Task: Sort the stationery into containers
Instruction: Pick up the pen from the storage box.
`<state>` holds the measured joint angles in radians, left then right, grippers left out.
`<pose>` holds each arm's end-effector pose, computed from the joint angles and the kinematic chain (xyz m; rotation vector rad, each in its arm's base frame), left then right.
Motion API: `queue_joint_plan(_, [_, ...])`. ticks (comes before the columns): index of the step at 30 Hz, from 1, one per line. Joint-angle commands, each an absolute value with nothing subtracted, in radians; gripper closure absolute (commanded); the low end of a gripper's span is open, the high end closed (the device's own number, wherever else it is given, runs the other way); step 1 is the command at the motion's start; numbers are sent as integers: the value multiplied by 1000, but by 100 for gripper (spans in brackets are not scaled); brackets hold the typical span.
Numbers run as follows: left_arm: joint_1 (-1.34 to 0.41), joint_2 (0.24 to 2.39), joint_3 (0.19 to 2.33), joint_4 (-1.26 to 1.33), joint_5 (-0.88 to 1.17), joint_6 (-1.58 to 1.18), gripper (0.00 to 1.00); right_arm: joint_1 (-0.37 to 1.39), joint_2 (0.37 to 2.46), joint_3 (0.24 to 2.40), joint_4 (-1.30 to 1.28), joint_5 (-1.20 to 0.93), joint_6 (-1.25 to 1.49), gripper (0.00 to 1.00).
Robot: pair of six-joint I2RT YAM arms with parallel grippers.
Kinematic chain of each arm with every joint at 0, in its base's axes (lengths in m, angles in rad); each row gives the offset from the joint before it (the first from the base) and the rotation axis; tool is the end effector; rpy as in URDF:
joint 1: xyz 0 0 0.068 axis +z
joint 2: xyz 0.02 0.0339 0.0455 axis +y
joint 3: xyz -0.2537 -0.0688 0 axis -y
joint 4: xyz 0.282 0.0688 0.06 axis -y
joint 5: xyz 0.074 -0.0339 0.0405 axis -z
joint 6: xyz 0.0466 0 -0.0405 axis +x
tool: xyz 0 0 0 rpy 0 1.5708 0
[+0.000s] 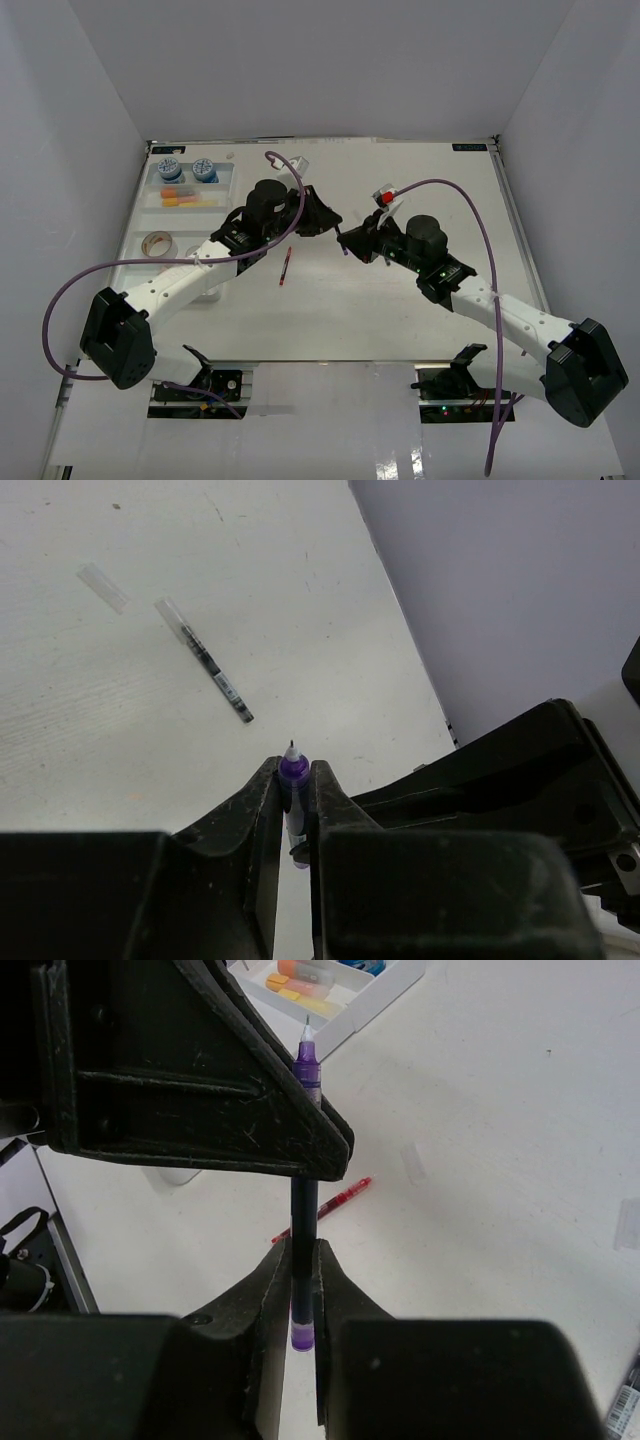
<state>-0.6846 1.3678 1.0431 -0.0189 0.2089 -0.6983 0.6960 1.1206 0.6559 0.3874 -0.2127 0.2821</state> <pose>0.2789 -0.2401 0.2886 0.1386 2.0707 -1.0966 0.2299 0.2049 0.2599 -0.5198 1.6487 0.9101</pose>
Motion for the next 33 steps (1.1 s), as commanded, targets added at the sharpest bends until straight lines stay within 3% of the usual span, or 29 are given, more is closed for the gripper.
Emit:
queue_joint_plan(1, [-696, 1359, 1057, 29, 216, -683, 81, 701, 1108, 661, 445, -229, 288, 84])
queue_joint_plan(7, [-696, 1333, 1029, 87, 236, -623, 93, 699, 1127, 678, 391, -282, 279, 57])
queue_joint_plan(10, [-696, 1324, 1019, 109, 259, -575, 94, 699, 1153, 708, 332, -325, 255, 52])
queue_joint_plan(17, [-698, 1328, 1026, 126, 354, -477, 95, 696, 1177, 749, 272, -367, 210, 52])
queue_joint_plan(33, [-698, 1318, 1012, 143, 500, -403, 96, 673, 1178, 767, 262, -414, 187, 62])
